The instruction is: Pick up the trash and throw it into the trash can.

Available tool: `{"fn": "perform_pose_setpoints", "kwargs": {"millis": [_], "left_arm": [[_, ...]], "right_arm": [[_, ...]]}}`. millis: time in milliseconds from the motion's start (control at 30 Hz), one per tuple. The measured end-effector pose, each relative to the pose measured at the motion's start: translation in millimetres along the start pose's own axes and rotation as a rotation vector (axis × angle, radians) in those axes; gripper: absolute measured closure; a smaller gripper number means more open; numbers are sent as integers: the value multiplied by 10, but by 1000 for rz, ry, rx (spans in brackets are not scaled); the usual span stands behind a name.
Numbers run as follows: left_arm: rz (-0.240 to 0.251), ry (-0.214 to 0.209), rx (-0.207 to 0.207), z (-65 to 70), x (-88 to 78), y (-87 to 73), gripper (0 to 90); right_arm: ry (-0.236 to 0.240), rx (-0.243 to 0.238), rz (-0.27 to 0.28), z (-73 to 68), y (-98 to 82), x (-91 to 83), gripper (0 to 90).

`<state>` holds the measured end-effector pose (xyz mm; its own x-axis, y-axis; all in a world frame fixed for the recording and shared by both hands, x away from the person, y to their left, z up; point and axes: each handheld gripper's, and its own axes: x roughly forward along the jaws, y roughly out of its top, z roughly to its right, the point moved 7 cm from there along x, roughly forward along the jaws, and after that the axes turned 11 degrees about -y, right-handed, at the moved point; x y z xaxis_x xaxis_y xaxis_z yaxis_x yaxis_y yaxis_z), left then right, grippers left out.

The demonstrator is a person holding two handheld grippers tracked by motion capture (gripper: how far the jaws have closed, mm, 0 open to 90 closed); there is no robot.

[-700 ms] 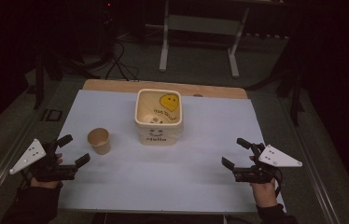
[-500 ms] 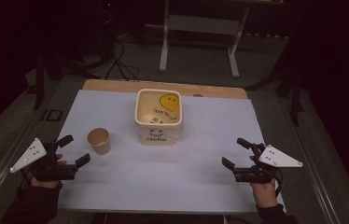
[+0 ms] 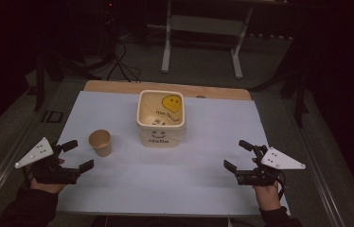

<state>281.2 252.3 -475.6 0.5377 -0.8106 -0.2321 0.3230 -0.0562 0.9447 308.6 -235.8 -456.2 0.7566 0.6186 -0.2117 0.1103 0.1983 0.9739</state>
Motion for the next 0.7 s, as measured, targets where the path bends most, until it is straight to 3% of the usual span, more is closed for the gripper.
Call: {"fn": "perform_pose_setpoints", "kwargs": {"millis": [100,467,667,700], "left_arm": [[1,-5,7,-1,-54,77,4],[-113,-14,25,-65,-176,263,4],[-200,-34,28,-115,-202,373,4],[-237,-46,29,-132,-191,400,4]], "right_arm": [[4,2,2,-4,3,4,113],[-1,0,6,-24,19,-4,113],[4,0,2,-25,12,-1,113],[5,0,2,-27,11,-1,112]]}}
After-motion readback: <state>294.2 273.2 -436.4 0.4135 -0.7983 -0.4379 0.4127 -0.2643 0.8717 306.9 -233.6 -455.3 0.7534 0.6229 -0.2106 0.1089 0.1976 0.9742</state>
